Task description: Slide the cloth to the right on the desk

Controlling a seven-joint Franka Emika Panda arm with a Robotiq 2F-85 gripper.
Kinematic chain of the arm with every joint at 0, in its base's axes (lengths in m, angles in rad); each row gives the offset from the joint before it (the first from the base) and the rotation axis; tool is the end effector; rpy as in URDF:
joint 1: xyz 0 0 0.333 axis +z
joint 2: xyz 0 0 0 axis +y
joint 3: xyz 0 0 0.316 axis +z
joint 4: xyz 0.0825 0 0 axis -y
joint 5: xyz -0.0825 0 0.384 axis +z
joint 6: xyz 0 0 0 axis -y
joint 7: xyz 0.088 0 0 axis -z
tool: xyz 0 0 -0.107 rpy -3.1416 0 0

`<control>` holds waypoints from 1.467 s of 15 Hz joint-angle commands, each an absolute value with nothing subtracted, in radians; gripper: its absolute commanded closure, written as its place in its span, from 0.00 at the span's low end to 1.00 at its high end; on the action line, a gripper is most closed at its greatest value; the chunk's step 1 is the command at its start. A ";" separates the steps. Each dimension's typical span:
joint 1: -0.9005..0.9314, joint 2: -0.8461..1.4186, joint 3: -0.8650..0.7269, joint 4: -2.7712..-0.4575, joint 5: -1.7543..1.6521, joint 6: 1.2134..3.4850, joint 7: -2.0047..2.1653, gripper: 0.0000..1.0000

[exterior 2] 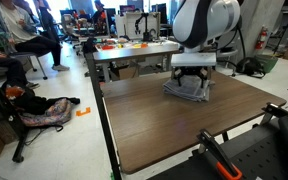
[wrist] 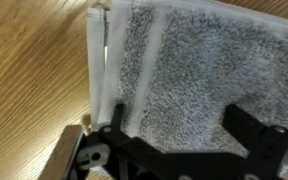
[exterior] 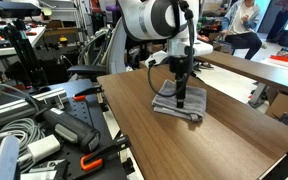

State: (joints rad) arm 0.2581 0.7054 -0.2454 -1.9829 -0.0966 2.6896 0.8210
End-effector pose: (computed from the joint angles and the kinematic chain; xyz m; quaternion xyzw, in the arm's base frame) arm 0.6021 0.0104 0.1153 0.9407 -0.3240 0.0474 0.0885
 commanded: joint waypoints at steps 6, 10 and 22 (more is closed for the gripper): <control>0.097 0.737 -0.357 -1.960 -0.098 2.668 0.706 0.00; 0.023 0.747 -0.388 -1.930 -0.083 2.635 0.663 0.00; 0.015 0.609 -0.359 -1.949 -0.094 2.630 0.590 0.00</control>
